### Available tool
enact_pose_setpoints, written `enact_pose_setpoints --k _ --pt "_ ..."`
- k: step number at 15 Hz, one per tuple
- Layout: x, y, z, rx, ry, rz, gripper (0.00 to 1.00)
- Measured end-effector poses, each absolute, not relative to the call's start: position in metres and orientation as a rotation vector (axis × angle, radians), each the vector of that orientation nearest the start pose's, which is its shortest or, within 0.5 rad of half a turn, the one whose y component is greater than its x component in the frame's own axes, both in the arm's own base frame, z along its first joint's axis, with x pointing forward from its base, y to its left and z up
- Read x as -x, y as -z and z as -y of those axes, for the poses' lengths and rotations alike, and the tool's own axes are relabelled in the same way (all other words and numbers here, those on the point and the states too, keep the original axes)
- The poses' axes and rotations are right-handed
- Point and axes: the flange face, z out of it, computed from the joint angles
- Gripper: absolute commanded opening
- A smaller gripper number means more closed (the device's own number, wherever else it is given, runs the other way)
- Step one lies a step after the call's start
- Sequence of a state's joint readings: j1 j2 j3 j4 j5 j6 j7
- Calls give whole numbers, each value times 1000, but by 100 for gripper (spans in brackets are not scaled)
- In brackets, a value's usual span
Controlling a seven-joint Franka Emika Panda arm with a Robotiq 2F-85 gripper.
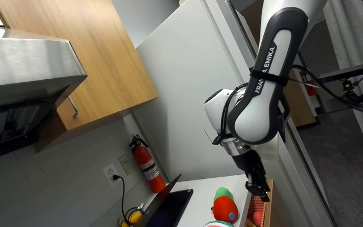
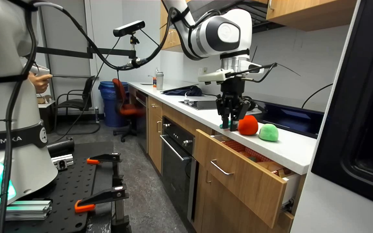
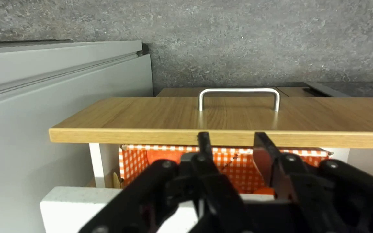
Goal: Open the drawer and then put all three plush toys inside.
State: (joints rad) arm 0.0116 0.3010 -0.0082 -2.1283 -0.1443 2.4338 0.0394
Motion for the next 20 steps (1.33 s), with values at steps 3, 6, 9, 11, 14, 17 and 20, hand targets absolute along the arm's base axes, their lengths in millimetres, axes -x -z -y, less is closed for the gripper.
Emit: enact_pose_setpoints --k 3,6,9,11,14,17,20 --pt "-585 -260 0 3237 40 76 0" --pt "-593 -250 3 3238 52 40 0" --pt "-598 -238 8 3241 46 14 0" --pt "-600 -230 11 3243 40 4 0" --pt "-604 -221 13 3245 27 1 0" --pt "-611 -215 12 3246 30 4 0" --pt "-618 -211 10 3247 38 6 0"
